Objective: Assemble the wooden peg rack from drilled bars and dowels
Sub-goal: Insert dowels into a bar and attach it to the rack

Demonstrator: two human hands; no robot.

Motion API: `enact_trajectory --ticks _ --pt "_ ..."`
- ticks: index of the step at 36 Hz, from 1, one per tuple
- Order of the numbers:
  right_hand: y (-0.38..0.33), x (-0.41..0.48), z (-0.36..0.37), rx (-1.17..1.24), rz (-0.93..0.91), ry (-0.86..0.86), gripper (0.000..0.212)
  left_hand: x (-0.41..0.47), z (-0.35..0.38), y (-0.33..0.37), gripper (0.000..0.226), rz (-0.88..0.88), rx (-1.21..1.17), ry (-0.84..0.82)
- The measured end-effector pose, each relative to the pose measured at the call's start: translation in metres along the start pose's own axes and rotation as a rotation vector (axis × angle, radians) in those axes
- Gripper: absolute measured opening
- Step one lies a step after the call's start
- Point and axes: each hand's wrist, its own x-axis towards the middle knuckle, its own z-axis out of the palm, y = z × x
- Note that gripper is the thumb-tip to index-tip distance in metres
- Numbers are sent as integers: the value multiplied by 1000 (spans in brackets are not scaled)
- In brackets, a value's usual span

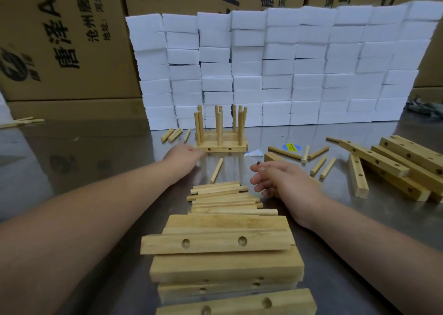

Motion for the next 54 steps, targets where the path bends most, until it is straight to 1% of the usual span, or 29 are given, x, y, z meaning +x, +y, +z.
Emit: enact_trajectory --ticks 3,6,9,11,13,16,18,20,22,23,26,29,31,34,38,43,45,47,50,54 --pt "0 1 1 1 27 9 11 -21 2 12 42 15 57 -113" --pt "0 1 2 -5 28 20 11 -35 9 25 49 46 226 -161" --pt "1 1 2 -18 11 20 12 -39 13 34 43 69 384 -162" --pt "0 1 2 -22 5 19 12 -38 14 36 33 60 427 -158" --pt "0 1 2 -22 6 18 13 -37 13 38 27 45 429 -161" --pt "-1 0 2 -18 3 12 15 -37 8 38 25 28 399 -130" --pt "-1 0 1 -20 4 10 15 -40 2 40 24 12 254 -78" --pt "0 0 1 -25 13 9 15 -47 -6 45 23 39 23 -58" --pt "0 1 1 -24 9 10 14 -58 -14 51 24 102 -171 -126" --pt "0 1 1 -21 3 10 14 -64 -18 53 23 135 -210 -169" --pt "0 -1 2 -28 -6 3 15 -81 -25 59 19 217 -201 -207" --pt "-1 -2 2 -16 -15 1 15 -91 -25 60 13 236 -226 -242" --pt "-2 -3 2 -8 -24 -4 16 -96 -23 59 11 245 -179 -269" --pt "-3 -3 1 -7 -46 -23 18 -99 -22 59 12 280 -70 -240" --pt "-2 -3 0 -91 -80 -19 28 -99 -21 58 13 294 -66 -241" --pt "-1 -1 -2 -20 -70 1 20 -99 -20 57 15 306 -43 -251" --pt "-1 0 -2 -12 -57 -2 22 -99 -22 57 12 303 -35 -249" --pt "-1 1 -2 26 -40 8 24 -98 -27 57 9 300 14 -226" --pt "-2 2 -4 121 -15 37 27 -100 -40 58 16 307 91 -194" --pt "-2 3 -5 155 13 50 26 -107 -52 64 15 354 261 -286"
